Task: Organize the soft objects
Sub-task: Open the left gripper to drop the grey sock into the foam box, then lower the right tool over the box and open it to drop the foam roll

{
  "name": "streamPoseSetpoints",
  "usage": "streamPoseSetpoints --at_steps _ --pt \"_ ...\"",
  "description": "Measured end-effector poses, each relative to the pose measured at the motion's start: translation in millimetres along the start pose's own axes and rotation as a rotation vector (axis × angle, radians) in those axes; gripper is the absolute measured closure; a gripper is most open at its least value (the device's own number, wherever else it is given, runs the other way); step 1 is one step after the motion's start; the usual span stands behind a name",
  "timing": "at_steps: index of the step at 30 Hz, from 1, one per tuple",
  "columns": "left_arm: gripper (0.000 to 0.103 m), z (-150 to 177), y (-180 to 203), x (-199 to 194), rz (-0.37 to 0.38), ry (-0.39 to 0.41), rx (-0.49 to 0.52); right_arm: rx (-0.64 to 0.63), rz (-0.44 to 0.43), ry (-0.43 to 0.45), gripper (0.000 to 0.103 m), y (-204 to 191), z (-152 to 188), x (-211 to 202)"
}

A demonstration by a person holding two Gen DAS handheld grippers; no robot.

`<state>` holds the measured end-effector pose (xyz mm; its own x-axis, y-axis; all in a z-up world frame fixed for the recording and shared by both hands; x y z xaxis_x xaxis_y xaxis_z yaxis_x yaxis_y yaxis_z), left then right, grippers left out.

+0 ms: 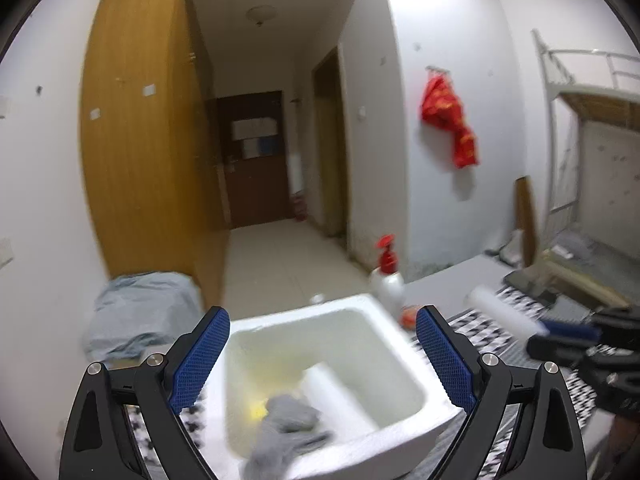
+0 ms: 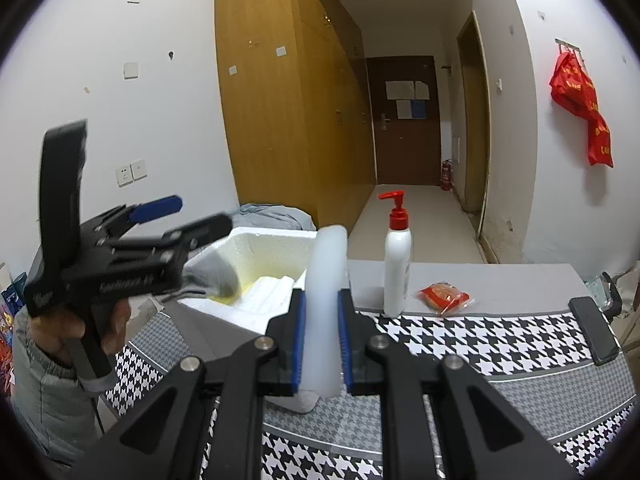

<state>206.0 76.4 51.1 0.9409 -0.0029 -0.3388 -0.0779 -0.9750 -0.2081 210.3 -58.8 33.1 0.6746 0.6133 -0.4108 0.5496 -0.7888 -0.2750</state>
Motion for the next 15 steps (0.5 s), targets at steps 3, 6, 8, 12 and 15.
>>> streamPoseSetpoints --at_steps 3,6,8,12,15 --pt "0.008 9 2 14 -0.021 -0.074 0.007 0.01 0.005 0.0 0.084 6 0 0" --pt "0.008 18 -1 19 -0.029 -0.102 -0.023 0.016 0.007 -0.001 0.084 10 0 0" --pt "0.008 20 -3 15 -0.029 -0.095 -0.035 0.016 0.008 -0.004 0.084 12 0 2" --pt "0.008 21 -5 6 -0.05 -0.085 -0.037 0.015 0.006 -0.007 0.084 9 -2 4" --pt "0.008 17 -7 1 -0.06 -0.074 -0.041 0.008 0.004 -0.01 0.084 6 -2 6"
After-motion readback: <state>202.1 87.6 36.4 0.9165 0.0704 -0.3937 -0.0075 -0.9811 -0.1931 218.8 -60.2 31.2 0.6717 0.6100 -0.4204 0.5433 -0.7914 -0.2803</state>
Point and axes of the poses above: each gripper's, at about its wrist camera, not at the fingertips, and x roughly the way its jaws point, y to its right, z to its underside, the point moved 4 cm from there along x, roughly the way its jaws point, and after that the axes turned 9 degrees about x, right-handed, at the moved point
